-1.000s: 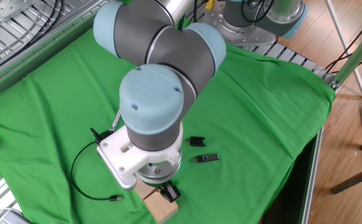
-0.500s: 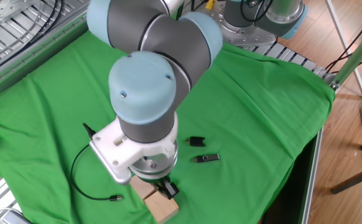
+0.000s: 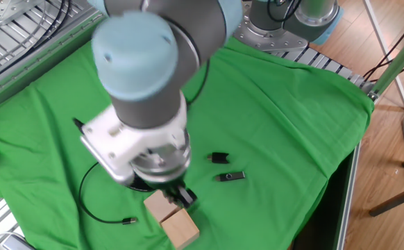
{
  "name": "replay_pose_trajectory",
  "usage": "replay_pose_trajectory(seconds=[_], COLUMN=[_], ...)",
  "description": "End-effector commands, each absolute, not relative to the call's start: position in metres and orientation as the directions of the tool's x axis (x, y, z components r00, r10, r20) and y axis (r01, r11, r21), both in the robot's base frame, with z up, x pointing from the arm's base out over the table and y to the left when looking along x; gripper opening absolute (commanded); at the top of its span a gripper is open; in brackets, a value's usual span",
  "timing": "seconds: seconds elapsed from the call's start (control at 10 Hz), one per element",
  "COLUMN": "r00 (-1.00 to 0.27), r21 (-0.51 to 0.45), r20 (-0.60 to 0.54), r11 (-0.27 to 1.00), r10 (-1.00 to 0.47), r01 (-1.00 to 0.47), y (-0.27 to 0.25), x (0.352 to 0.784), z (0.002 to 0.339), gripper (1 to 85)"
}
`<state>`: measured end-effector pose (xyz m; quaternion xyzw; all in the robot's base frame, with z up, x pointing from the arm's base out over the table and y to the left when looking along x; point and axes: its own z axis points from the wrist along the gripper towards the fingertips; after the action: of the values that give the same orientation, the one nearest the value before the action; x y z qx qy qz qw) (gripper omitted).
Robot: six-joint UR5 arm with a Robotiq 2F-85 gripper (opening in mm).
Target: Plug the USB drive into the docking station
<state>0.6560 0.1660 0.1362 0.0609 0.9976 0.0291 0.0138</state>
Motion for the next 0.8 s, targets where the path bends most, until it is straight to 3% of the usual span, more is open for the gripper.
replay_pose_trajectory(seconds=[0.0, 0.2, 0.5, 0.6, 0.7], r00=[-0.997, -0.995, -0.998, -0.997, -0.998], r21=[0.041, 0.014, 0.05, 0.042, 0.095], r20=[-0.071, -0.074, 0.035, 0.053, 0.052], r11=[0.999, 0.997, 0.998, 0.997, 0.995], r10=[0.006, -0.072, 0.047, 0.056, 0.022], r01=[0.003, -0.073, 0.049, 0.058, 0.027], y=[0.128, 0.122, 0.131, 0.129, 0.142], x=[0.659, 0.659, 0.632, 0.627, 0.627], z=[0.138, 0.138, 0.137, 0.137, 0.138], gripper=[1.7, 1.7, 1.7, 1.7, 1.7])
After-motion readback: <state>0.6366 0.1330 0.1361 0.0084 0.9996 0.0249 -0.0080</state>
